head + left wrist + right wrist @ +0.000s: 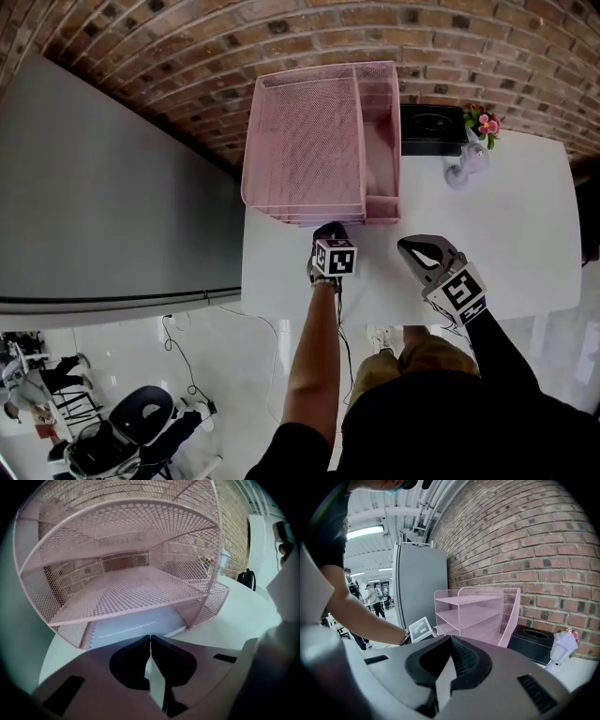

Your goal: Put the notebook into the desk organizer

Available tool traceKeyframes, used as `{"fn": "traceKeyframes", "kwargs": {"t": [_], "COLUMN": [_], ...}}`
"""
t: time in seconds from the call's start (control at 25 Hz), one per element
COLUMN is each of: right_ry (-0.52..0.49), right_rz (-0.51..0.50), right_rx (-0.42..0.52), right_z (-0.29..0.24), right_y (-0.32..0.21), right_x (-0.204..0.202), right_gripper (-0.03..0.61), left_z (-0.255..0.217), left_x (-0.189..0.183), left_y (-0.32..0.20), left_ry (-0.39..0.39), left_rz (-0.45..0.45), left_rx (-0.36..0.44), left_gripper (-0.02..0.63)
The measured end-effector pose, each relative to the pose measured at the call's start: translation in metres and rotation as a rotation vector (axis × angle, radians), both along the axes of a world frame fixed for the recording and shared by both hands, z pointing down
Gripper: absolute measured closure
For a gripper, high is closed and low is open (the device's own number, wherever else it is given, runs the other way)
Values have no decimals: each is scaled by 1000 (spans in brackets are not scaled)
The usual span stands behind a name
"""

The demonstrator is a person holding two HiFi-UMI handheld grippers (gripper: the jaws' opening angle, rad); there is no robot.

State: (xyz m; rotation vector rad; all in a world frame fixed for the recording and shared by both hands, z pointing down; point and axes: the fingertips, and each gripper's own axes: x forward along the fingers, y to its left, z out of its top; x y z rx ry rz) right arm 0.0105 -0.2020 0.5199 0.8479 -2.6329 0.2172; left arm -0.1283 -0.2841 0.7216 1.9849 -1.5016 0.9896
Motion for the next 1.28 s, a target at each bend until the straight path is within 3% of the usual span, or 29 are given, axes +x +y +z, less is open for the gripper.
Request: {"fn": "traceKeyframes", "kwargs": {"t": [0.2, 0.6, 0.84, 1.28], "right_ry": [-6, -37, -70, -121], "right_rz": [-6, 15, 49, 88], "right_rx": [4, 51, 119, 247], "right_z": [-1, -22, -61, -105], "right_y": [-2, -2, 1, 30], "right_x": [-3, -11, -30, -22], "right_gripper": [557, 557, 557, 557], "left_z": [0, -41, -104, -255], "left_x": [-6, -21, -45, -47], "left_y": [-9, 19, 42, 103], "left_ry": [-41, 2, 15, 54], "left_rz": [-4, -86, -99, -119], "left_rx": [28, 121, 214, 496], "left_gripper": [592, 592, 592, 592]}}
